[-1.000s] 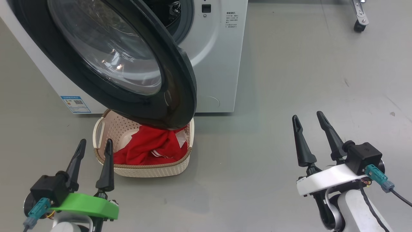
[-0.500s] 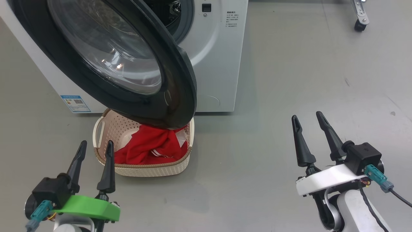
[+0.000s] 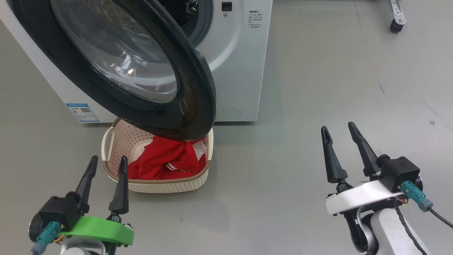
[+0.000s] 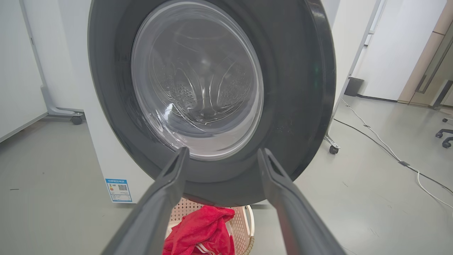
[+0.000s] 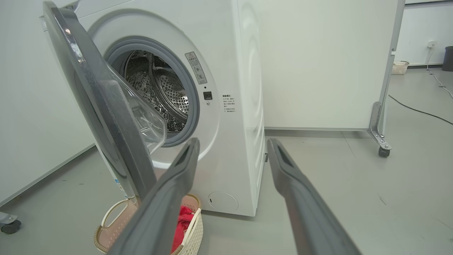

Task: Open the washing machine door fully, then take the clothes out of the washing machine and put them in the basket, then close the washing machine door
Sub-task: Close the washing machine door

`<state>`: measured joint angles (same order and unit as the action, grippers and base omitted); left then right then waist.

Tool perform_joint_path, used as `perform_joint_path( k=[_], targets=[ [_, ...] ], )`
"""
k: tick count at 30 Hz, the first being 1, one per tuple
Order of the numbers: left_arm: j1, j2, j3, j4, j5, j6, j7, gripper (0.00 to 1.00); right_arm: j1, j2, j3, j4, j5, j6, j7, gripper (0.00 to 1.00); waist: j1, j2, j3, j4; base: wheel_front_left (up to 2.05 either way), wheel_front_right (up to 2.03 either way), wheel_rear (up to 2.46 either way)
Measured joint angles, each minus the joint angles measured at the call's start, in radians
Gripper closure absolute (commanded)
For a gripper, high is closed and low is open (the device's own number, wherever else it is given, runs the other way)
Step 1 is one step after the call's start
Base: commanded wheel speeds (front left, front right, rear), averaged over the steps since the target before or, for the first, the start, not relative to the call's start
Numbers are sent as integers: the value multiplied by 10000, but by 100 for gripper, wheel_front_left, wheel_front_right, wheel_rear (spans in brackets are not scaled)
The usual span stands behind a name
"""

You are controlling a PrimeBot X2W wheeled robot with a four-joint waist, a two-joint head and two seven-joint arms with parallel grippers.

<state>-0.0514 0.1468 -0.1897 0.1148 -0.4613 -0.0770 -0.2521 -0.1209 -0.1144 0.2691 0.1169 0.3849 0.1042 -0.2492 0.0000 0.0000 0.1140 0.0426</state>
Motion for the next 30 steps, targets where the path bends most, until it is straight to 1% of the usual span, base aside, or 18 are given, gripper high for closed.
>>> perform_joint_path(
  k=[1, 2, 3, 4, 10, 12, 19, 23, 30],
  targets=[
    [2, -12, 10, -2, 0, -2, 0, 0, 1, -2, 0, 0, -4, 0, 0, 0, 0, 0, 8, 2, 0, 0, 0],
    [2, -23, 13, -8, 15, -4, 0, 0, 2, -2, 0, -4, -6, 0, 0, 19, 0, 0, 19, 5, 0, 0, 0],
    [2, -35, 8, -25, 52, -46, 0, 0, 10, -6, -4, -33, -6, 2, 0, 58, 0, 0, 40, 12, 0, 0, 0],
    [2, -46, -8, -54, 65, -77, 0, 0, 15, -13, -12, -98, -19, 2, 0, 100, 0, 0, 68, 22, 0, 0, 0],
    [-9, -136, -140, -221, 146, -90, 0, 0, 7, -144, 17, -543, -113, 6, -13, 100, 0, 0, 304, 135, 0, 0, 0],
    [-22, -182, -188, -259, 146, -157, 0, 0, -30, -249, 171, -642, -215, 61, -31, 100, 0, 0, 433, 210, 0, 0, 0],
    [-139, -366, -380, -359, 217, -176, 0, 0, -704, -535, 1047, -1066, -401, 176, -25, 100, 0, 0, 1023, 592, 0, 0, 0],
    [-409, -512, -508, -389, 219, -207, 0, 0, -1243, -991, 1643, -1085, -673, 178, 167, 100, 0, 0, 1399, 932, 0, 0, 0],
    [-872, -782, -769, -399, 219, -282, 0, 0, -2396, -1521, 2734, -1256, -792, 178, 470, 100, 0, 0, 2034, 1678, 0, 0, 0]
  ],
)
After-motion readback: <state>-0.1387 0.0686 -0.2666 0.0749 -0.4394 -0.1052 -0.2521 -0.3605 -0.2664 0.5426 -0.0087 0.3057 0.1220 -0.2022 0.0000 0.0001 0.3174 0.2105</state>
